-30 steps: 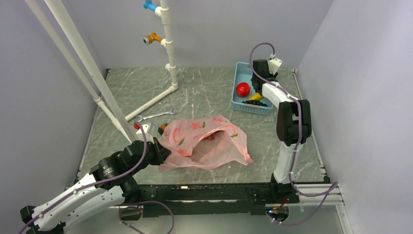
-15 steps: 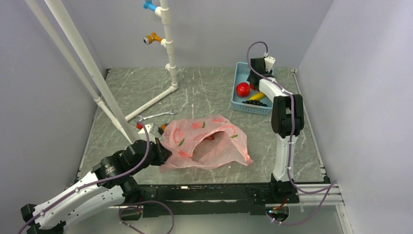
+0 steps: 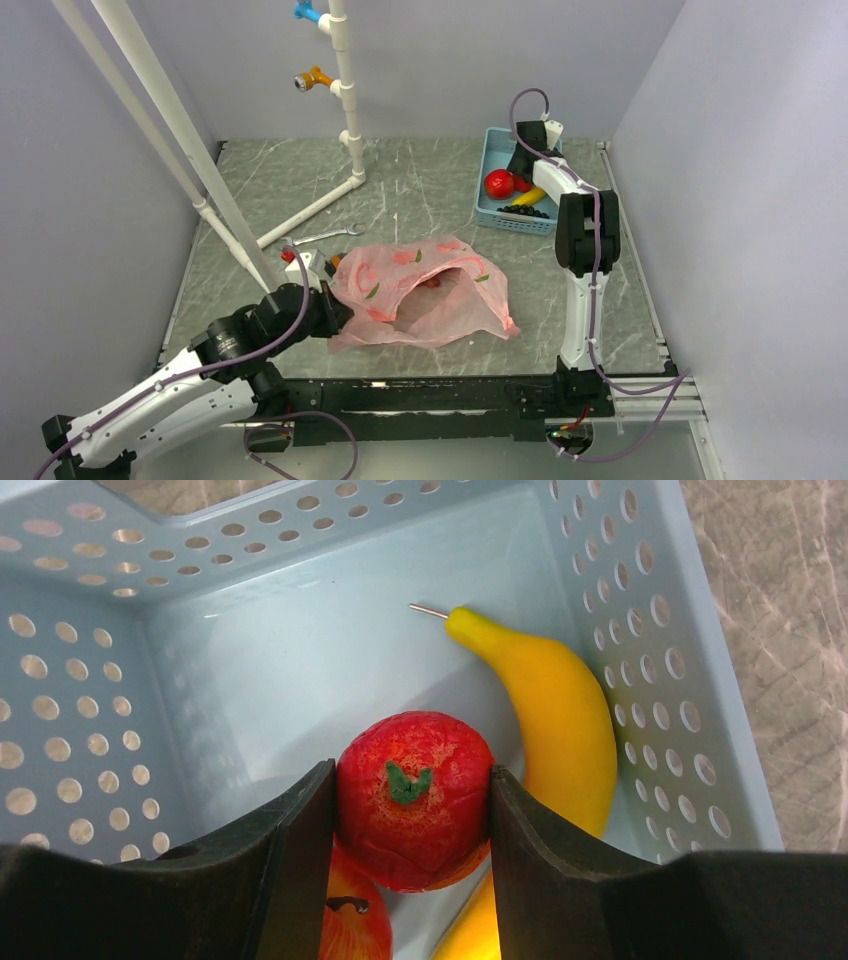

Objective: Take the fake fruits out of the plastic bag
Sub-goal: Place the fake fruit in the bin.

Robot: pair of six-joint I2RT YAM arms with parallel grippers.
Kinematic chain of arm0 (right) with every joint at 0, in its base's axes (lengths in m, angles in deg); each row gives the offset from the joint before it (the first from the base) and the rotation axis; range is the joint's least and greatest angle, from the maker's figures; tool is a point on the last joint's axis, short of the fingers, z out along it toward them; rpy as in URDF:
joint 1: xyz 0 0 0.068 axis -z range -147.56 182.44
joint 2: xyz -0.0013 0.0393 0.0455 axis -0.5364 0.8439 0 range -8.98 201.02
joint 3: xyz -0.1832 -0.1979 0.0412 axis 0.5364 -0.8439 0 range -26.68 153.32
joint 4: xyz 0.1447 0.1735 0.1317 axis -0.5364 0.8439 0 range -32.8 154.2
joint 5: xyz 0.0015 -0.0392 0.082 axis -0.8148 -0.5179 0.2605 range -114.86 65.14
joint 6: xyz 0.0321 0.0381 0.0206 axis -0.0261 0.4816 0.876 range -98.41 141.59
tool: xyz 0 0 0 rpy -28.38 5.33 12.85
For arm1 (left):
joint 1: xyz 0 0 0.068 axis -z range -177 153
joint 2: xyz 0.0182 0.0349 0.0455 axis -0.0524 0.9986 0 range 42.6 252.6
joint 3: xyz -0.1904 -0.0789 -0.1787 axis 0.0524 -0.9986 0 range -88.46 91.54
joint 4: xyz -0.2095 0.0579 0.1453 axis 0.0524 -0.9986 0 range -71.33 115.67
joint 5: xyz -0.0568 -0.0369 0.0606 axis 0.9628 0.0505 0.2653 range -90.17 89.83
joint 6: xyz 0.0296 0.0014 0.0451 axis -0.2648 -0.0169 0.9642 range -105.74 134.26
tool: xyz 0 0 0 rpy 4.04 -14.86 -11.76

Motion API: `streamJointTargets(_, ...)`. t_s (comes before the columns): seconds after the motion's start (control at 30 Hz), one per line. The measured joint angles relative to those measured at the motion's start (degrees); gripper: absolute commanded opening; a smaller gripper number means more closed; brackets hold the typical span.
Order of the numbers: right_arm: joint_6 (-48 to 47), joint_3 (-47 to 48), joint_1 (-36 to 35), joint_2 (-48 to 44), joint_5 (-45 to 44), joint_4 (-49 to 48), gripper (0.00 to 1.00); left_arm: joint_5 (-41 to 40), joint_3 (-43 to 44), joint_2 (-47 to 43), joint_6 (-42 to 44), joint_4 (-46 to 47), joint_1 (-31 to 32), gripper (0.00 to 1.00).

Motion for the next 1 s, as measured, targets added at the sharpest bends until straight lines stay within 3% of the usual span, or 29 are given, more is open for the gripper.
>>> streamJointTargets(0.2,-1.1,0.6,0.1,0.3,1.1,0.7,0.65,0.0,0.0,0.2,0.0,-0.1,0.0,0.00)
streamJointTargets(0.33,-1.6,-0.2,0.1,0.0,2.2,0.8,0.73,0.0,0.0,0.5,-0.1,-0.1,0.0,0.00)
streamJointTargets(0.7,-1.6,-1.2,0.0,-2.9,4.1,3.8,0.88,0.0,0.0,-1.0,-0.2,-0.3,0.0,0.00)
streamJointTargets(1.0,-2.6,-7.5,-1.1,-17.7,4.2,3.4,0.91,-0.2,-0.4,-2.8,-0.4,-1.1,0.0,0.00)
